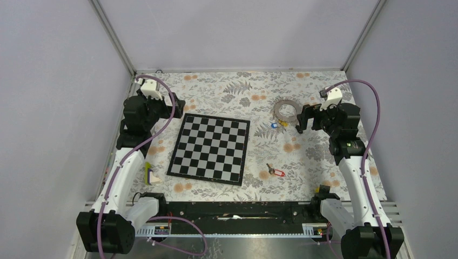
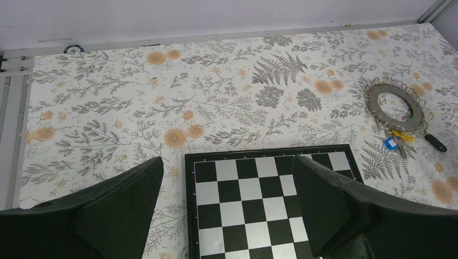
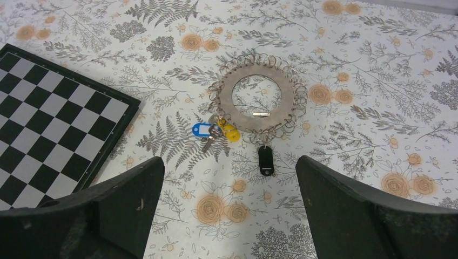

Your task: Put the keys on the keyring

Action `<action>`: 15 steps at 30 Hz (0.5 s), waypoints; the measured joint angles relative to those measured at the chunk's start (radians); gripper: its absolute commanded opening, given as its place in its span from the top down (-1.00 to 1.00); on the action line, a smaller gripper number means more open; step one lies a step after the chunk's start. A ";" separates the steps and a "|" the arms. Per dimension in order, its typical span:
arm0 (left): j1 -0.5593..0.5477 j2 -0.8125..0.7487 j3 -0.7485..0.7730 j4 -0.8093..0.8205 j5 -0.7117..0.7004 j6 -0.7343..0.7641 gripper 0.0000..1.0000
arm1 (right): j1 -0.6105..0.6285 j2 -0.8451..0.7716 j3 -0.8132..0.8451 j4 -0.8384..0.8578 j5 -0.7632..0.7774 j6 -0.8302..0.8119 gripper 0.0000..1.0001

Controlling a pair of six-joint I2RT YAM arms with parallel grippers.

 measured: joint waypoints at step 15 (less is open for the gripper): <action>0.008 0.013 -0.055 -0.010 0.032 0.001 -0.98 | 0.000 0.069 0.010 -0.055 -0.128 -0.028 -0.97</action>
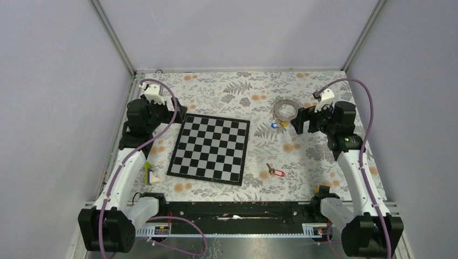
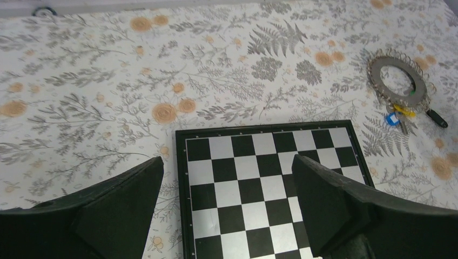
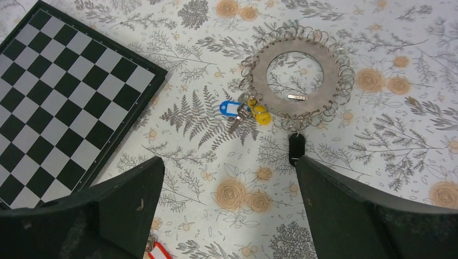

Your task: Put the keys on the keyring

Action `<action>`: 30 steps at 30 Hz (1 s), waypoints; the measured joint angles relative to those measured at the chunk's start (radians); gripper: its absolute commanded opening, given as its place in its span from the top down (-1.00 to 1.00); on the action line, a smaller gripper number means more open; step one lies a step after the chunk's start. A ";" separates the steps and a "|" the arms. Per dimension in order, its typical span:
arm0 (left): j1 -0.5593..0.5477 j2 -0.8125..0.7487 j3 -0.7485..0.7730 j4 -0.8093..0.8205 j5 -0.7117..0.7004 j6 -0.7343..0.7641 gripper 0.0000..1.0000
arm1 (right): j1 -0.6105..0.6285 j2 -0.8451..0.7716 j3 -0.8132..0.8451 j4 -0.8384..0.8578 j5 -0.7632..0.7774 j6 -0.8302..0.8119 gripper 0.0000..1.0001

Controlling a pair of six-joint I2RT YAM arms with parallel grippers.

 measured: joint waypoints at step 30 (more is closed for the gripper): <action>0.000 0.384 0.197 -0.308 0.113 0.181 -0.98 | 0.227 0.972 0.640 -0.124 0.248 -0.090 -0.30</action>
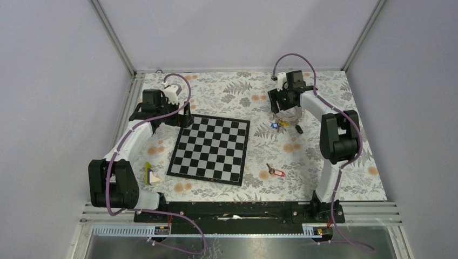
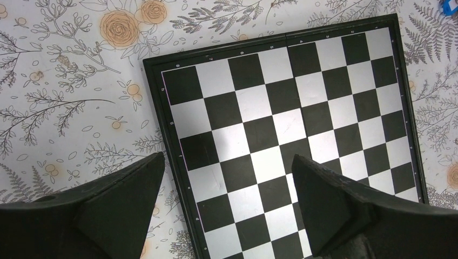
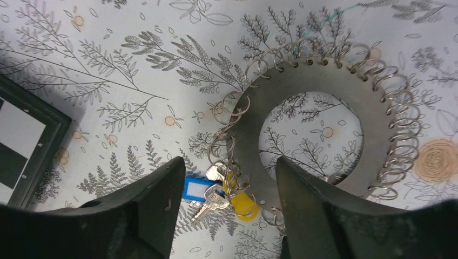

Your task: Put the keys on the keyring

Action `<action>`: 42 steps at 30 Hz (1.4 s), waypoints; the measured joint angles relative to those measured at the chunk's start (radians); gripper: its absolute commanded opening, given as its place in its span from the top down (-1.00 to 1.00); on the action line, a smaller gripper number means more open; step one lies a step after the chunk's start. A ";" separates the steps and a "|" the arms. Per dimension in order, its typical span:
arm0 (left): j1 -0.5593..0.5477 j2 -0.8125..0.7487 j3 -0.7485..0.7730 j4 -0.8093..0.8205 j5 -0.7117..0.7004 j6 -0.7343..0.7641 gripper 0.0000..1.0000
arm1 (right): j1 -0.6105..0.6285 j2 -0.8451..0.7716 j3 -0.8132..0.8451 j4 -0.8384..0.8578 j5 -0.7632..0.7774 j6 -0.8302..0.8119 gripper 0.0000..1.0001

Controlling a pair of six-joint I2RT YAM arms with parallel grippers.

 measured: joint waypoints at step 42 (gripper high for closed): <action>0.000 0.042 0.008 -0.016 0.010 0.008 -0.98 | 0.034 0.296 0.355 -0.097 0.113 0.072 0.24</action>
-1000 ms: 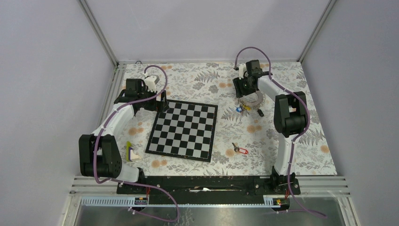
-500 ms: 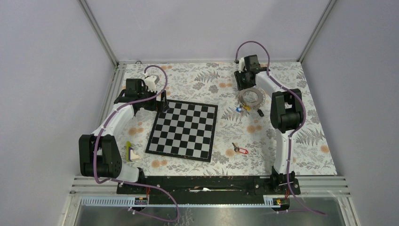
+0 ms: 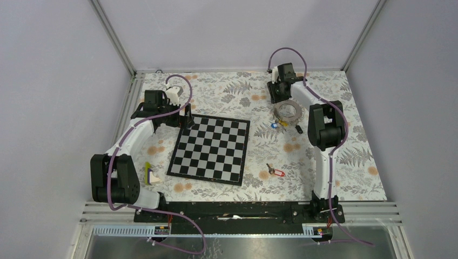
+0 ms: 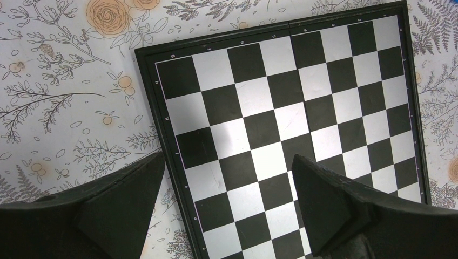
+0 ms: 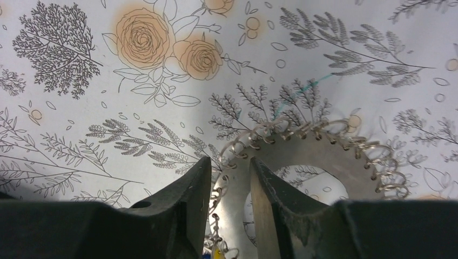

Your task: Put the keys on the keyring

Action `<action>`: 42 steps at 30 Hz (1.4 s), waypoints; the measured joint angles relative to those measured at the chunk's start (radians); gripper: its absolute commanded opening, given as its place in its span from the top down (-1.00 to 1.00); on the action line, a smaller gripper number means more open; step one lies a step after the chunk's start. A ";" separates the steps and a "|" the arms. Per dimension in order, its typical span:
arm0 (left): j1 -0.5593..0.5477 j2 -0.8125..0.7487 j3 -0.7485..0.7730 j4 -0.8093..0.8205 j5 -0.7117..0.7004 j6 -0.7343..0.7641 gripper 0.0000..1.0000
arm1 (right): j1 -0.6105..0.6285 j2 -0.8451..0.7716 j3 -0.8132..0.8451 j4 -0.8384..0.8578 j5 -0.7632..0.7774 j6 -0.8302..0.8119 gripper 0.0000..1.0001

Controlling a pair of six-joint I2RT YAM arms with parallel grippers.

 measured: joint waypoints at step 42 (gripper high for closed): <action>0.000 -0.010 0.000 0.000 0.025 -0.002 -0.98 | 0.047 -0.031 -0.082 0.018 0.093 -0.136 1.00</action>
